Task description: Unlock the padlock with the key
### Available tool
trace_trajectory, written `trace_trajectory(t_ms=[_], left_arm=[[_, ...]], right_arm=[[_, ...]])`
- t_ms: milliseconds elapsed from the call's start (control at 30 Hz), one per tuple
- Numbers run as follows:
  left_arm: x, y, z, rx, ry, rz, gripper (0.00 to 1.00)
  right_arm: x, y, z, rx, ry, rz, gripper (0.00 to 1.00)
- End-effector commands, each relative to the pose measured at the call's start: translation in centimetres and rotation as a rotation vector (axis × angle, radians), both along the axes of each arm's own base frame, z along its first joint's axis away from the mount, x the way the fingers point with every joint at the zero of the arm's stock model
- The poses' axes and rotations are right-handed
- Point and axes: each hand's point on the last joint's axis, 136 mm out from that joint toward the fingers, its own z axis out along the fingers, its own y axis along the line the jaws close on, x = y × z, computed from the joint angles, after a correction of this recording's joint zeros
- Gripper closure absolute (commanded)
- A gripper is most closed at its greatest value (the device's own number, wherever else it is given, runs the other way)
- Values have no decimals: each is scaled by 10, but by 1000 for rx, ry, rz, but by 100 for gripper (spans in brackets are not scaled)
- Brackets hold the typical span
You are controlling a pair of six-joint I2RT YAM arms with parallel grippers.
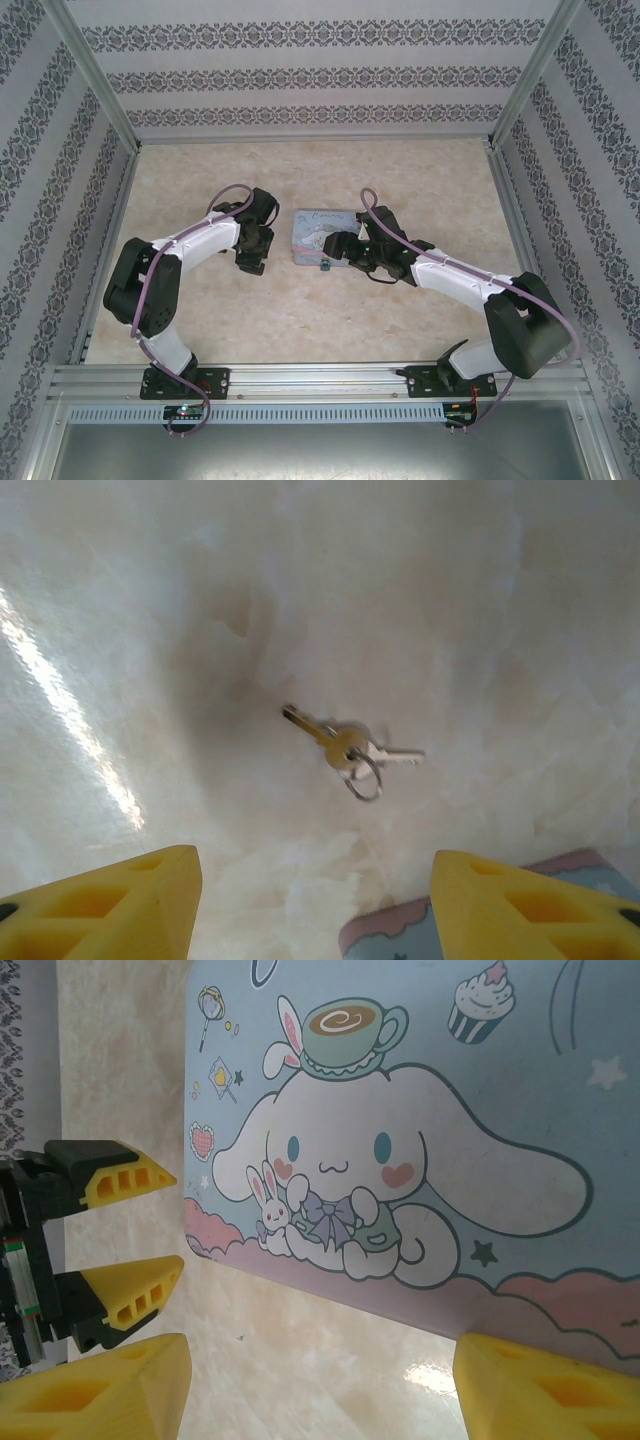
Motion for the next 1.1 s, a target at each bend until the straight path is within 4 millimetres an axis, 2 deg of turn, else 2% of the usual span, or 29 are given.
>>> trace_trajectory(t_ms=[0,167,467,1067], left_arm=[[-5,8,-17,-11,35,79,38],[2,12,-31,-49,11,127,38],[14,11,-45,-82,-2,153,38],[36,4,-50,-90,43,141,41]], right_arm=[[3,3,14,12,-40,-9,30],[0,-1,19,10,-53,-14,30],[-1,-2,21,3,-56,-15,30],[-4,-7,11,-16,-41,-27,30]])
